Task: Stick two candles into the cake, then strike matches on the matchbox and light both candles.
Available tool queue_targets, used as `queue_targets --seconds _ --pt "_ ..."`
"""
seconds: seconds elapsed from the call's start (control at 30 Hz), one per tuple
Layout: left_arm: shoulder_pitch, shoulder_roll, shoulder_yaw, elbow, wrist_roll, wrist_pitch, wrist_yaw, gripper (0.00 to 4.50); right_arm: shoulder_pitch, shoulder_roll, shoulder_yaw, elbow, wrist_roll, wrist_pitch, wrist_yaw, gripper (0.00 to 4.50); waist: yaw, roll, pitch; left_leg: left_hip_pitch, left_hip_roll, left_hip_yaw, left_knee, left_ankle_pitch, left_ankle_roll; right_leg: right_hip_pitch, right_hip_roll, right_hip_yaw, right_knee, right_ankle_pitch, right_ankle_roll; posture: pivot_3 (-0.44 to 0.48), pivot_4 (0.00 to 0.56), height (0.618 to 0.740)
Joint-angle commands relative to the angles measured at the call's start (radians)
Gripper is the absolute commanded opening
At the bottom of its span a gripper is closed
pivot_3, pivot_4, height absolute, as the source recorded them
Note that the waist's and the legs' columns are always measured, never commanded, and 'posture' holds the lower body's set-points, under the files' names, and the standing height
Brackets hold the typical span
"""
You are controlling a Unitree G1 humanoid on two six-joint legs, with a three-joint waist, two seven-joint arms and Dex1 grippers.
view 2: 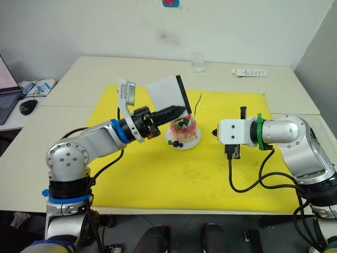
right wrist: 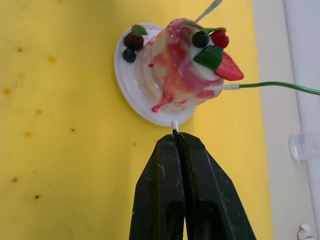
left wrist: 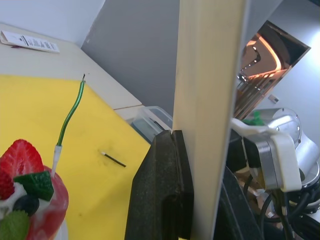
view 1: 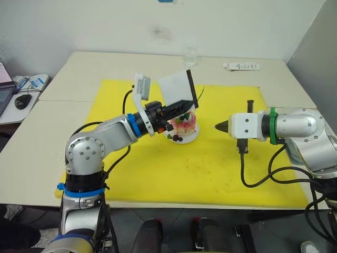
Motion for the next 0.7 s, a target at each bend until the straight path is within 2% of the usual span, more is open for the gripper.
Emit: queue_targets --seconds 0.03,0.3,0.7 --pt "0.048 0.017 -0.012 -0.042 0.013 0.005 -0.003 0.00 -0.033 0.016 -0.051 -0.037 0.020 0.023 -0.035 0.04 0.000 0.000 0.000 0.001 0.000 0.001 0.000 0.000 0.000 0.000 0.000 0.001 0.000 0.000 0.000 0.000 0.150 0.740" --pt "0.124 -0.018 -0.020 -0.034 0.021 -0.004 0.038 0.00 -0.081 0.074 -0.051 -0.088 0.035 0.077 -0.070 0.04 -0.001 0.000 0.000 0.000 -0.002 0.002 0.002 0.000 0.000 0.001 -0.001 0.002 0.001 0.001 0.002 0.000 0.150 0.740" --pt "0.102 -0.058 -0.038 -0.006 0.071 -0.013 0.037 0.00 -0.098 0.107 0.008 -0.136 0.017 0.083 -0.078 0.04 -0.001 0.000 0.000 0.000 -0.002 0.001 0.001 0.000 0.000 0.001 -0.001 0.001 0.000 0.001 0.002 0.000 0.150 0.740"
